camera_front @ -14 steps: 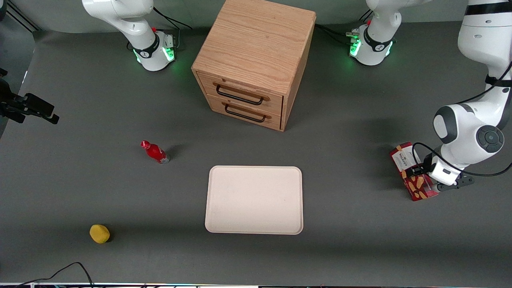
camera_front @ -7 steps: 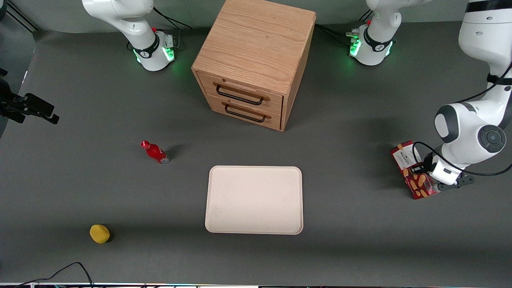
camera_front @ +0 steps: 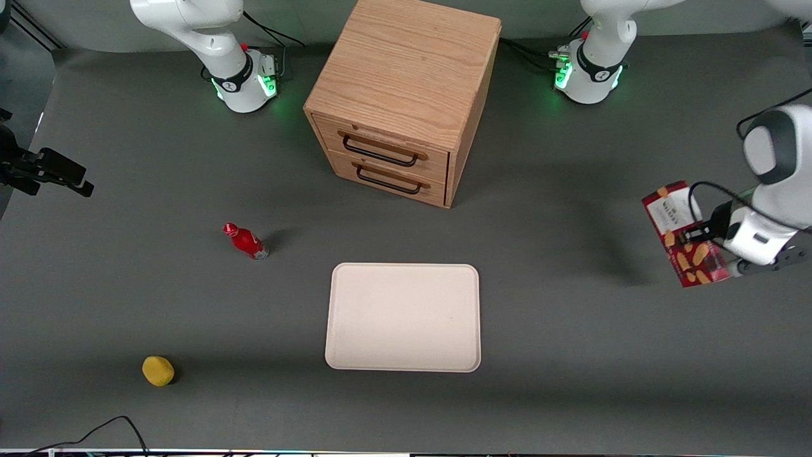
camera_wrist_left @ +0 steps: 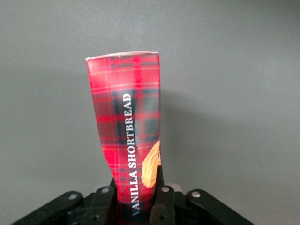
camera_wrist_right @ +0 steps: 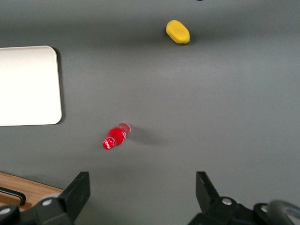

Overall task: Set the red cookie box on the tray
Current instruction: 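Lift the cookie box upright with the left gripper, then carry the upright box over the cream tray with the left gripper, then lower the box onto the tray and open the left gripper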

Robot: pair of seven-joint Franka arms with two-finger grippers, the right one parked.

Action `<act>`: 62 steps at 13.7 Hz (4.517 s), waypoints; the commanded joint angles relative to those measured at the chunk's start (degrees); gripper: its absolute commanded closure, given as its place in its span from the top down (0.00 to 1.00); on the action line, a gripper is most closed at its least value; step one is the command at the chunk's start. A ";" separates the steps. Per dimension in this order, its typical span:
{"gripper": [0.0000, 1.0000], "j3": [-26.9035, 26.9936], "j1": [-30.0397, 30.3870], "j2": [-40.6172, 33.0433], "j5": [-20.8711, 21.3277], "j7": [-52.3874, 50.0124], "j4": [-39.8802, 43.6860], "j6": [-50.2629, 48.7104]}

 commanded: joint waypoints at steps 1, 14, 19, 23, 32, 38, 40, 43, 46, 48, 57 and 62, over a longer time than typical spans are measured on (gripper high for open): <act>0.25 -0.19 -0.68 -5.47 0.07 -0.21 3.77 -9.95; 0.27 -6.94 -2.17 -10.49 -0.01 -7.74 17.41 -29.41; 0.28 -16.26 -2.78 -8.04 -0.36 -24.61 17.67 -24.50; 0.29 -22.50 -2.96 -5.05 -0.54 -29.57 17.85 -18.70; 0.28 -24.10 -19.29 18.04 6.20 -46.93 32.67 -7.19; 0.28 -23.31 -25.46 32.03 16.84 -51.89 42.19 -1.04; 0.28 -23.31 -26.60 34.41 19.49 -51.63 42.11 2.74; 0.28 -23.30 -27.21 37.66 24.05 -49.35 41.93 6.79; 0.29 -23.04 -27.92 39.69 25.48 -45.66 40.53 7.77; 0.29 -22.52 -27.57 40.39 24.95 -43.29 39.21 8.03; 0.28 -15.57 -27.48 45.14 18.88 -43.01 39.64 19.11; 0.44 -15.57 -27.83 45.67 18.88 -43.80 39.38 19.90</act>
